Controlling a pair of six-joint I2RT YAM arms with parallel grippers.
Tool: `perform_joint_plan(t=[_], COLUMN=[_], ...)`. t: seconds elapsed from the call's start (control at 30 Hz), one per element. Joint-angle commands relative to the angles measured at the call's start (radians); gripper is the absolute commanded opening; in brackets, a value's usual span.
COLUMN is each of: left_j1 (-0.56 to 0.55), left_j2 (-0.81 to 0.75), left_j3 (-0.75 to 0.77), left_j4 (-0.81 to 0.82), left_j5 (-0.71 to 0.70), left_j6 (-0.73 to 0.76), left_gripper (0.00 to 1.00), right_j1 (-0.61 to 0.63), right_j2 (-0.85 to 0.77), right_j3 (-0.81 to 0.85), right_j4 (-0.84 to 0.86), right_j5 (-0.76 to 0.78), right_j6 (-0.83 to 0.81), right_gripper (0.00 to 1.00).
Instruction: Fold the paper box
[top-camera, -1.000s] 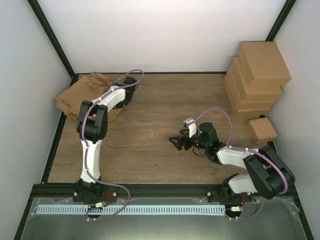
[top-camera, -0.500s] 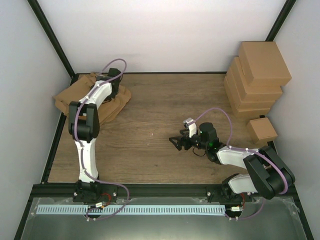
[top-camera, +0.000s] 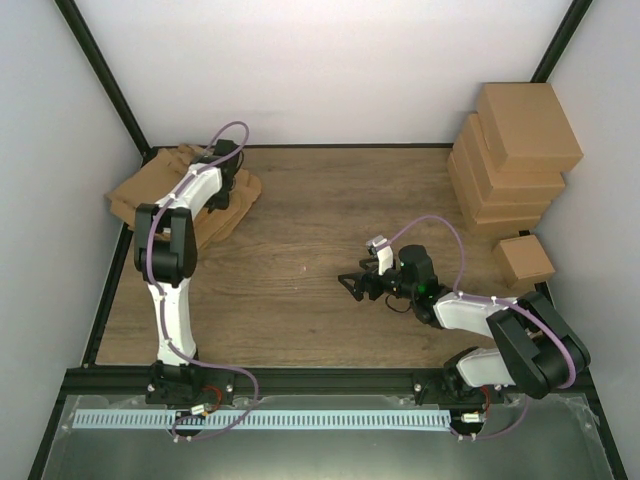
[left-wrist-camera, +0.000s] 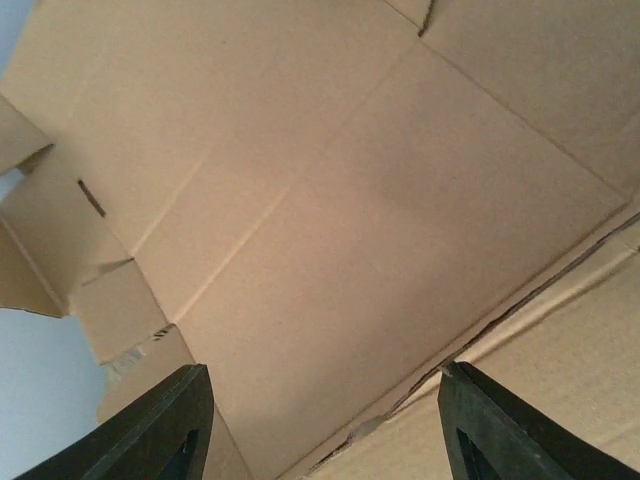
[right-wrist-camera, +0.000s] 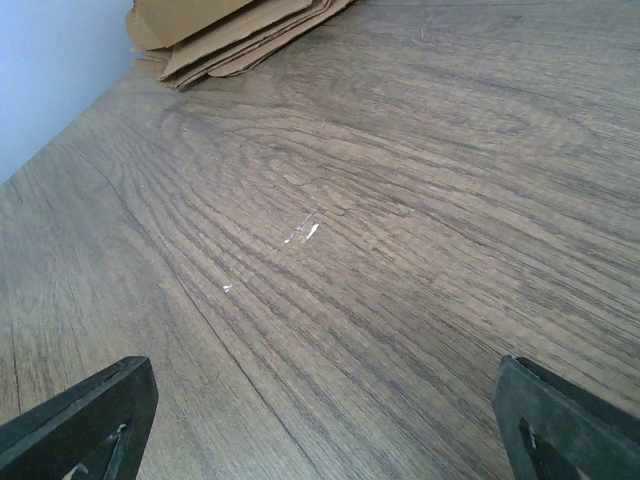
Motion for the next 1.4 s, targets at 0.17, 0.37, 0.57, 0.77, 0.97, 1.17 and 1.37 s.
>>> perform_joint_plan(t=[0.17, 0.37, 0.57, 0.77, 0.97, 1.17, 1.37], left_j1=[-0.003, -0.002, -0.002, -0.029, -0.06, -0.077, -0.129], left_j2=[-0.056, -0.023, -0.016, -0.065, -0.091, -0.139, -0.255], left_j3=[-0.032, -0.03, -0.018, -0.002, 0.164, 0.32, 0.468], left_j4=[-0.004, -0.019, -0.052, -0.086, -0.189, -0.26, -0.296], left_j5=[0.128, 0.096, 0.151, 0.181, 0.105, 0.122, 0.104], left_j6=[0.046, 0.046, 0.026, 0.019, 0.007, -0.002, -0.004], left_gripper=[0.69, 0.5, 0.25, 0.17, 0.11, 0.11, 0.11], right_j1=[0.006, 0.006, 0.006, 0.006, 0.006, 0.006, 0.006], right_j2=[-0.014, -0.019, -0.019, -0.012, -0.011, -0.01, -0.01], right_j3=[0.018, 0.014, 0.015, 0.018, 0.018, 0.018, 0.018], right_j4=[0.028, 0.026, 0.028, 0.028, 0.028, 0.026, 0.027], right_j5=[-0.006, -0.004, -0.004, -0.004, -0.001, 0.003, 0.003], right_j6=[0.003, 0.003, 0.002, 0.002, 0.002, 0.0, 0.0], right_gripper=[0.95, 0.95, 0.95, 0.95, 0.95, 0.95, 0.95])
